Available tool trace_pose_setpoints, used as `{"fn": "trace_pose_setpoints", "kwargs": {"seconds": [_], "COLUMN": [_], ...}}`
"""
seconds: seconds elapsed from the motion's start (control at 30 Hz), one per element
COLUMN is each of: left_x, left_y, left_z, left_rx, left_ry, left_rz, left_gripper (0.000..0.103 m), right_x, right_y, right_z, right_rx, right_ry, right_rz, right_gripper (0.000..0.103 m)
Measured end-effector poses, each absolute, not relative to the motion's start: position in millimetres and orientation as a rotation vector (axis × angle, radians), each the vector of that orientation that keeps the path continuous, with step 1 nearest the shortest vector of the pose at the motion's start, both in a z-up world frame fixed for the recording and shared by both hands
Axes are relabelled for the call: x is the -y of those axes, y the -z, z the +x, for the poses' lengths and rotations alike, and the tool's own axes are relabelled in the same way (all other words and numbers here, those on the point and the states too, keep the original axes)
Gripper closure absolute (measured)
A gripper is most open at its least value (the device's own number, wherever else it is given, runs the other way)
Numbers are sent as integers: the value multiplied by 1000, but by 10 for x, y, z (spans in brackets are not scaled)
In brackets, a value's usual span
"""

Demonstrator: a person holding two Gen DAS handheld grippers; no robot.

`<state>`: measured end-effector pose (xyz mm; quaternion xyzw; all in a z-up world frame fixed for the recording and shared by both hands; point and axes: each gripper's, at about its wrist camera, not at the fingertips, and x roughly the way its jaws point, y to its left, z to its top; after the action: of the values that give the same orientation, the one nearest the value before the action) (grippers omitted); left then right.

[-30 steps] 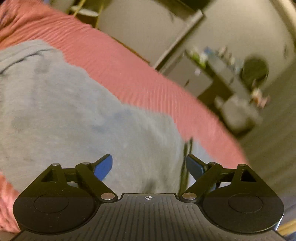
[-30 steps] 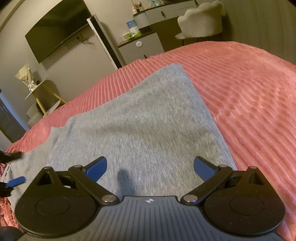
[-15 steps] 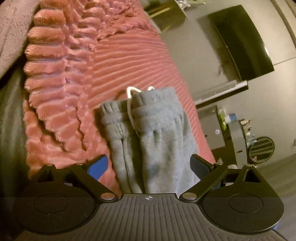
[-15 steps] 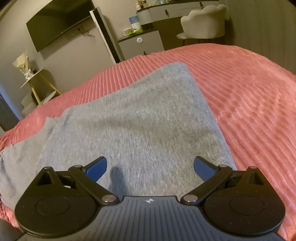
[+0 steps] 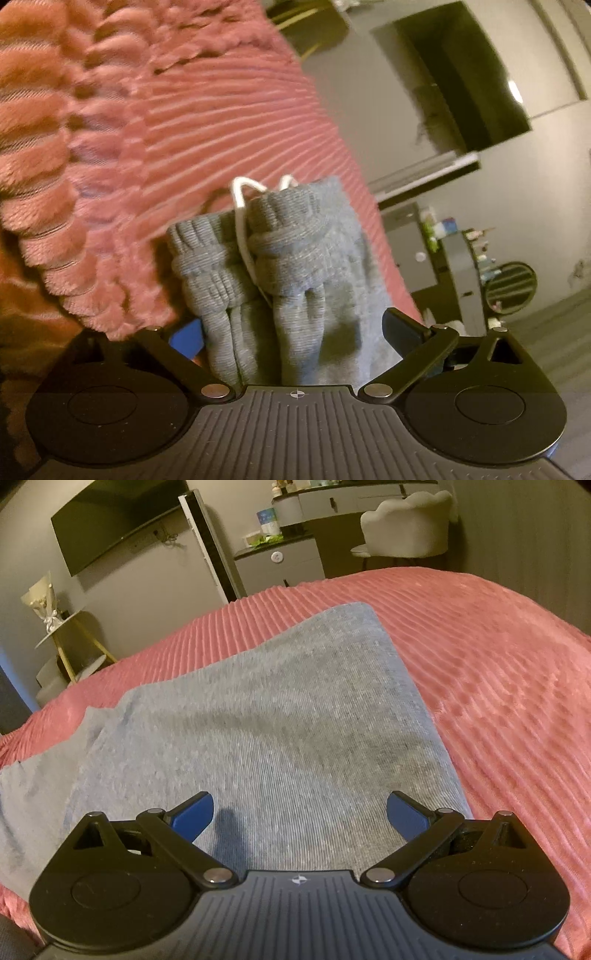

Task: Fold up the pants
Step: 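Grasp the grey cuffs of both pant legs with the left gripper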

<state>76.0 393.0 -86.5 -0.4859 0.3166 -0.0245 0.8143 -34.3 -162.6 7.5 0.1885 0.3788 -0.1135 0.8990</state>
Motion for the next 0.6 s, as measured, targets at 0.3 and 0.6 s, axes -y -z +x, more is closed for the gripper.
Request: {"fn": "trace_pose_setpoints", "kwargs": {"seconds": [0.3, 0.6], "left_x": [-3938, -3734], "left_y": [1007, 864], "left_z": [916, 1150], "left_rx": [-665, -663], "left_ry": [60, 60], "left_rz": [-1047, -991], "left_gripper": [3, 2], "right_x": [1671, 1670], "right_y": [-73, -77], "right_z": [-365, -368], "right_rx": [-767, -769], "right_ry": [236, 236], "right_rz": [432, 426], "right_gripper": [3, 3]}}
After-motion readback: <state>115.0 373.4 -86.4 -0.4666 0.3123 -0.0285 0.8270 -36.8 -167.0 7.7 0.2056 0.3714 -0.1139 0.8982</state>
